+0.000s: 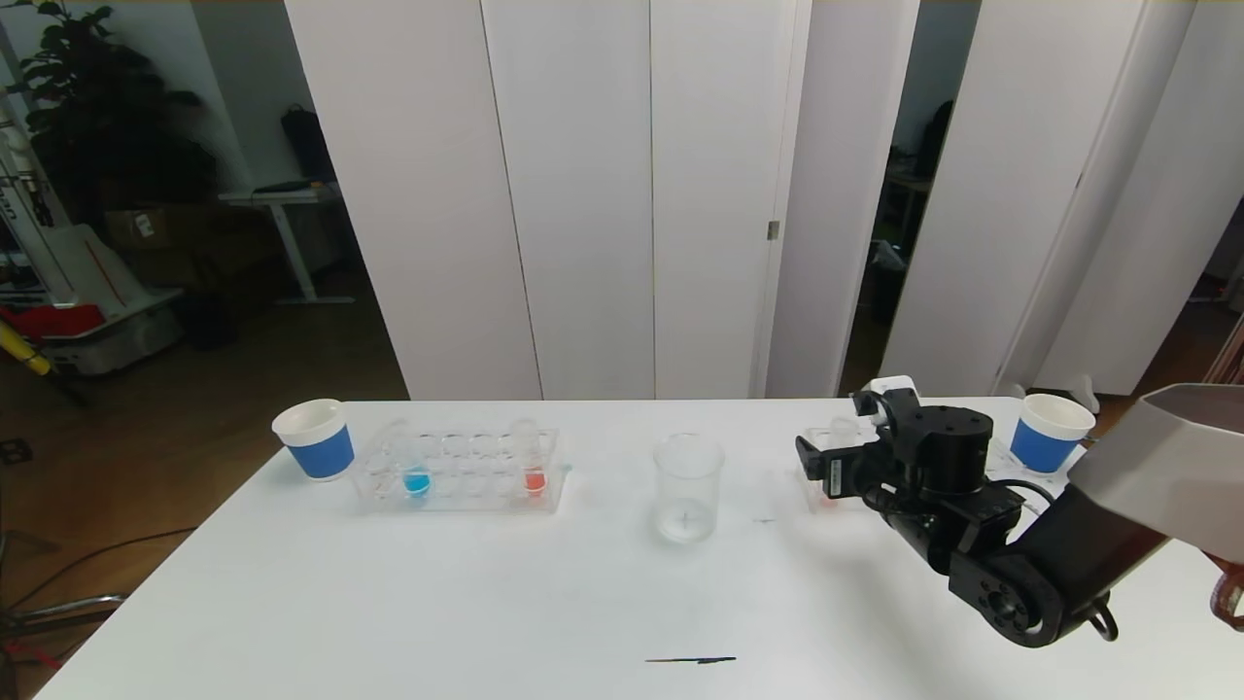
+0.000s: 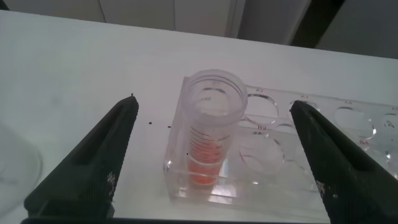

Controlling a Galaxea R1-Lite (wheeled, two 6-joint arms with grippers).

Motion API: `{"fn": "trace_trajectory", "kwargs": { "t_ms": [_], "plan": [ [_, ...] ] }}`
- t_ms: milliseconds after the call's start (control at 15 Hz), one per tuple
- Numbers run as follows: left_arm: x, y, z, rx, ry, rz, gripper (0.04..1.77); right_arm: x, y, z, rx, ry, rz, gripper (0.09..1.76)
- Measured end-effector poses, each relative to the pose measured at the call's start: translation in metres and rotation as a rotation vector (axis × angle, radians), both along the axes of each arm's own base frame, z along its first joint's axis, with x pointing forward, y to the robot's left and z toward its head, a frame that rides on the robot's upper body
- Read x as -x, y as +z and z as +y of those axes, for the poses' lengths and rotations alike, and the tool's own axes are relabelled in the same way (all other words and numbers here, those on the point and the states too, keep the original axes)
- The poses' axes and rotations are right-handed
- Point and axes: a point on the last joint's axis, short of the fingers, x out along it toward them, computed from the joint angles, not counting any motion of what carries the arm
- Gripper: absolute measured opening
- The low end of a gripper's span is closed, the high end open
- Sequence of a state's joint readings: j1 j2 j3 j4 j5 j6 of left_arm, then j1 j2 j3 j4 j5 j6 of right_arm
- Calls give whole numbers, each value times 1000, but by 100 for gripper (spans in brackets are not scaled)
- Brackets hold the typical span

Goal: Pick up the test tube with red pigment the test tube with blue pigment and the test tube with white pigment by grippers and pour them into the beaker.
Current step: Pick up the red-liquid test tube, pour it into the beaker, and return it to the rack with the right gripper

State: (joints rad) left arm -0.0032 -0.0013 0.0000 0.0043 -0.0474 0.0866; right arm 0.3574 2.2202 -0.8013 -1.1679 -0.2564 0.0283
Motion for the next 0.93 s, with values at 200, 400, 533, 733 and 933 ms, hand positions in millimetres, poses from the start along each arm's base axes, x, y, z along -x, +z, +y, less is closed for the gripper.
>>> {"fn": "trace_trajectory", "kwargs": {
  "t_ms": [200, 400, 533, 733, 933],
  "plan": [
    [0, 0, 0, 0, 0, 0, 175, -1, -3, 3, 3, 3, 1, 175],
    [0, 0, 0, 0, 0, 0, 175, -6, -5, 4, 2, 2, -4, 101],
    [0, 0, 0, 0, 0, 0, 175, -8, -6, 4, -1, 1, -6, 42],
    [0, 0, 0, 0, 0, 0, 175, -11, -8, 3, -2, -4, -5, 57],
    [0, 0, 0, 0, 0, 0, 175, -12, -9, 3, -3, -6, -5, 57]
  ]
}}
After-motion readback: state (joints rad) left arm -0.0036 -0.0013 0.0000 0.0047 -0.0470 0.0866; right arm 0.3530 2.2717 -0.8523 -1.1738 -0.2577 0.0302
